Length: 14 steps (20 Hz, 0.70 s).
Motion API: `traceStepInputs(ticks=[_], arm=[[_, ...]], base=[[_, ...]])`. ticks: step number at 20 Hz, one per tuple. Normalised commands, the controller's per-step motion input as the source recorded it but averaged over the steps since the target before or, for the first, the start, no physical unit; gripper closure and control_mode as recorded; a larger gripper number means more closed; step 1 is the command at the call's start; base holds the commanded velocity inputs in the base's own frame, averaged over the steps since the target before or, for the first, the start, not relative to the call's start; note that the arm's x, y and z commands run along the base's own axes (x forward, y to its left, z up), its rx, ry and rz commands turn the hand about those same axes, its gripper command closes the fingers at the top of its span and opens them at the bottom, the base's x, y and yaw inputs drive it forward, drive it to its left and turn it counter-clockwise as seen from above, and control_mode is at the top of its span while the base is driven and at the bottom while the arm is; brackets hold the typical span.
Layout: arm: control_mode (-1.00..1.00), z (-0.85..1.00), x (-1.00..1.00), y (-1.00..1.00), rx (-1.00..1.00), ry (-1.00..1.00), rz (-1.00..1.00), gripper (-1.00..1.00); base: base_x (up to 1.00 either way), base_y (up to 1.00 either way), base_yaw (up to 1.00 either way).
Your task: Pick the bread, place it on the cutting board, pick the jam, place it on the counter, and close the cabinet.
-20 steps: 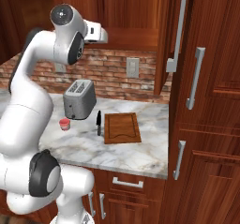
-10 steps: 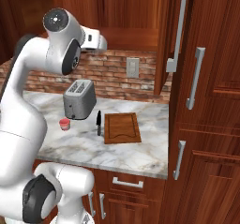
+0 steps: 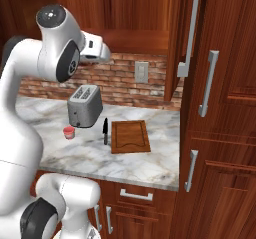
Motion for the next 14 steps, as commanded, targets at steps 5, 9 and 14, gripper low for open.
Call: traceStepInputs(ticks=[5,9,14], arm=[[-1.0,0.0,-0.34,0.0,0.0,0.19,0.0,1.0],[-1.0,-0.05,-0.16,0.0,0.0,0.18,0.0,1.0],[-1.0,-0.11,-0.06,-0.02,0.0,0.17,0.0,1.0]], base=[[0.0,0.0,0.0],[0.0,0.0,0.0],[0.0,0.0,0.0]])
